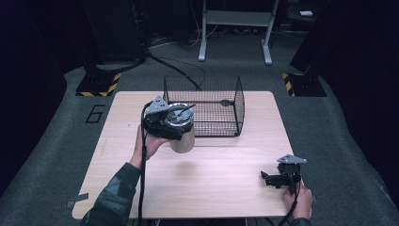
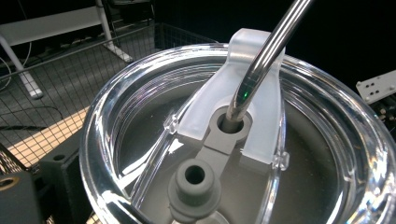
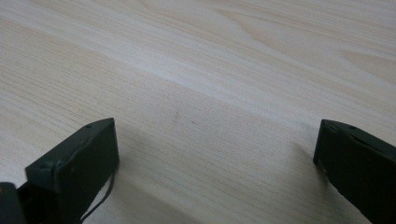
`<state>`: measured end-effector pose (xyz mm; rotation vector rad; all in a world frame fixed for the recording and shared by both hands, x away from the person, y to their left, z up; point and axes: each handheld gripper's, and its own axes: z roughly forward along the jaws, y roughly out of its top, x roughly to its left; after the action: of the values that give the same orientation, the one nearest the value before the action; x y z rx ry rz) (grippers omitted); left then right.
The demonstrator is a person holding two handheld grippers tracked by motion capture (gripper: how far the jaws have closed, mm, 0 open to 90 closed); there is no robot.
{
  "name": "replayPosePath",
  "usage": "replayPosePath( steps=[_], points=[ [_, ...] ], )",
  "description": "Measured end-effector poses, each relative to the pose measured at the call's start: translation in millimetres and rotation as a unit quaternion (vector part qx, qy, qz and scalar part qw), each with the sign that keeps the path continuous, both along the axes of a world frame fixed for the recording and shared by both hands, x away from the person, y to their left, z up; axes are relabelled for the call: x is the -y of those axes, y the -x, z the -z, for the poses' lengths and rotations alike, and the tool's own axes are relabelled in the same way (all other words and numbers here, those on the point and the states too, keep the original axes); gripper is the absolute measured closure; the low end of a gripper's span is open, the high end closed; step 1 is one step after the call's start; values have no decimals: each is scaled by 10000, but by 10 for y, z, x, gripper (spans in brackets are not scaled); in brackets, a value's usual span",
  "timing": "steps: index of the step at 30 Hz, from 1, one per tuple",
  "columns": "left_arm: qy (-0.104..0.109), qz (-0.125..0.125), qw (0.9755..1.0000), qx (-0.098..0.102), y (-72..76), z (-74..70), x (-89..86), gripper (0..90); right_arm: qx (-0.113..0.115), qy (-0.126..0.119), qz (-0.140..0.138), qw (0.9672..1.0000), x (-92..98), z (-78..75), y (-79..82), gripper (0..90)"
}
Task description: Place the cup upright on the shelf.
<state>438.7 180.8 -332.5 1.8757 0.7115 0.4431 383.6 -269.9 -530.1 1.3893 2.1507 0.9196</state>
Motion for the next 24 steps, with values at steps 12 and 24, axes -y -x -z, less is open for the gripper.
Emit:
replayPosePath(
  steps=[12,24],
  points=[
    [-47,-60,9998,185,-165,-193,92,36,8,8,-11,10000,2,0,-2,0],
    [-156,-188,9994,232,-444,-293,194,36,10,10,-14,10000,3,0,-1,0]
  ],
)
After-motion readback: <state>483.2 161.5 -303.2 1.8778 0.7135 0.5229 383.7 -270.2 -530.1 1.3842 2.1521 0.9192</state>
